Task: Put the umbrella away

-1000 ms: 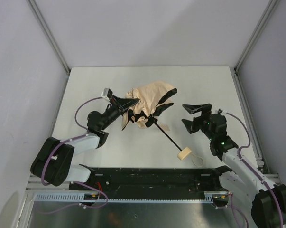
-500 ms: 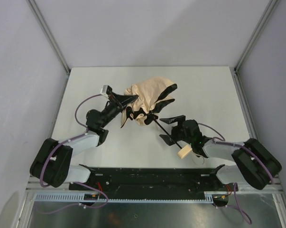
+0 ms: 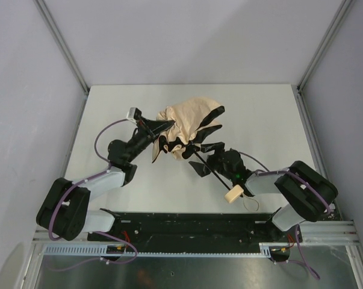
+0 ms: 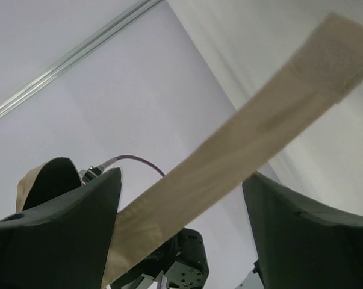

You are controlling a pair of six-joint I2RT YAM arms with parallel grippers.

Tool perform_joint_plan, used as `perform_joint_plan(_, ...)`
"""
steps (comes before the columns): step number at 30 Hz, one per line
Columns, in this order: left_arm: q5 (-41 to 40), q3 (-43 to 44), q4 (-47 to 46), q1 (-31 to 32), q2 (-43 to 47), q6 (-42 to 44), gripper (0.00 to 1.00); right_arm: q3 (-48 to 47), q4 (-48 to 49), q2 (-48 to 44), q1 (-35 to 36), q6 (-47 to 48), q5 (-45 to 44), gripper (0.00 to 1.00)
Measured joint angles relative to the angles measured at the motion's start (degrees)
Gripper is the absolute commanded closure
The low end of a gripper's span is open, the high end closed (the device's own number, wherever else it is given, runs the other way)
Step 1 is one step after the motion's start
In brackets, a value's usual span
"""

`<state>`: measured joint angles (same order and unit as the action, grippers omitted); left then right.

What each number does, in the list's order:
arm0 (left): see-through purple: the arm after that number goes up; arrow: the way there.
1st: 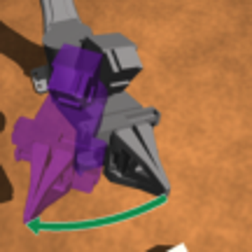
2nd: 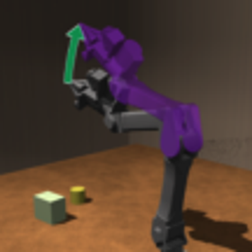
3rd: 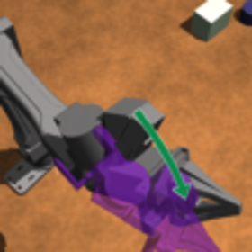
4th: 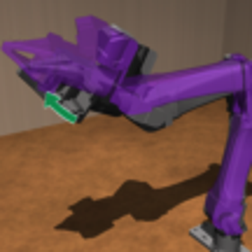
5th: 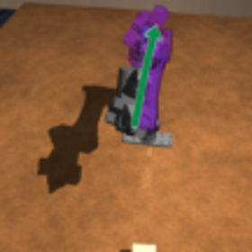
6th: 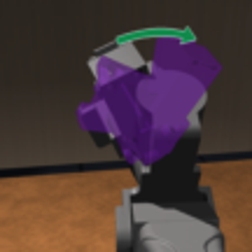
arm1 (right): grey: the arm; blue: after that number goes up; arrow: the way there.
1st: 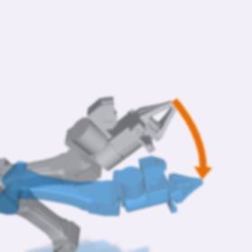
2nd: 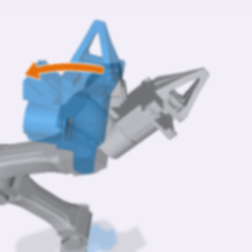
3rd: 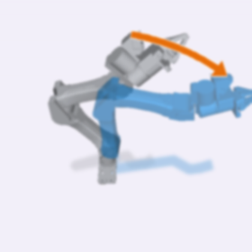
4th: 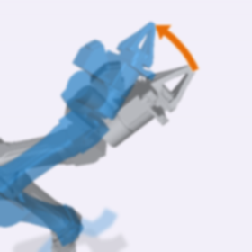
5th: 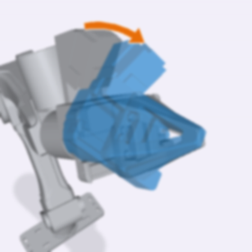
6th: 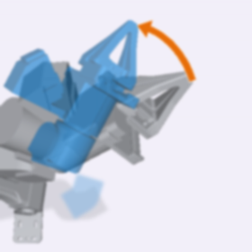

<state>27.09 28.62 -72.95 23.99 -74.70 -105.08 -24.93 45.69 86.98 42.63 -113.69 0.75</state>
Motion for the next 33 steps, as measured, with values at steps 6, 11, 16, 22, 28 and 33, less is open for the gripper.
perform_joint_plan(6, 0.00, -1.49, -0.07, 0.72, 0.72, 0.00, 1.00, -0.81, 4.24, 3.06, -2.60, -0.52, -0.96, 0.98)
perform_joint_plan(11, 0.35, -7.04, -0.33, 1.27, 2.67, 1.05, 1.00, -2.84, 8.46, 7.34, -12.07, 3.76, 3.82, 1.00)
perform_joint_plan(16, 1.44, -14.16, -0.02, 1.86, 0.90, 5.09, 1.00, -10.34, 15.32, 15.41, -19.28, 11.72, 10.95, 1.00)
perform_joint_plan(22, 1.97, -15.41, -0.02, 2.27, -8.63, 10.43, 1.00, -16.79, 25.46, 26.86, -21.14, 15.41, 17.42, 1.00)
perform_joint_plan(28, -0.17, -16.00, -0.07, 2.54, -20.02, 16.74, 1.00, -18.60, 27.06, 35.17, -23.47, 17.29, 21.92, 1.00)
perform_joint_plan(33, -5.64, -17.44, -0.20, 2.60, -27.91, 22.10, 1.00, -19.34, 26.99, 36.26, -24.52, 21.20, 24.72, 1.00)
